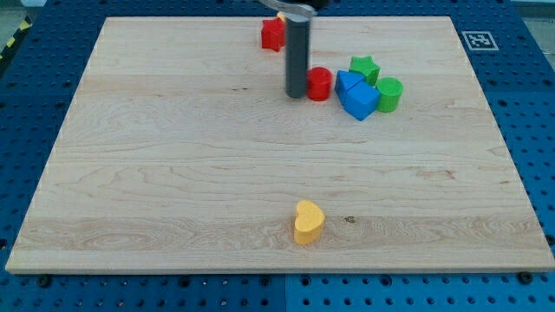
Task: Push the triangle towards the heart
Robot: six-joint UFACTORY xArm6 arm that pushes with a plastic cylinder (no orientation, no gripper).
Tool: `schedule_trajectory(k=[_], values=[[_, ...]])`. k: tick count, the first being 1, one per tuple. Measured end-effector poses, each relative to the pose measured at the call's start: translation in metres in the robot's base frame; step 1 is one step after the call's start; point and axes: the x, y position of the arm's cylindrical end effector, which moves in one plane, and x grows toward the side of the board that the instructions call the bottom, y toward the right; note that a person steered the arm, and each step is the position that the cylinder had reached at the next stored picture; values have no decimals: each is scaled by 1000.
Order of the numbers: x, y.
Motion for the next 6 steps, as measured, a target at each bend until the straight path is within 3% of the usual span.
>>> schedule_trajectory(k=[4,5,6], values=[[-64,17],[-53,57],[0,65]])
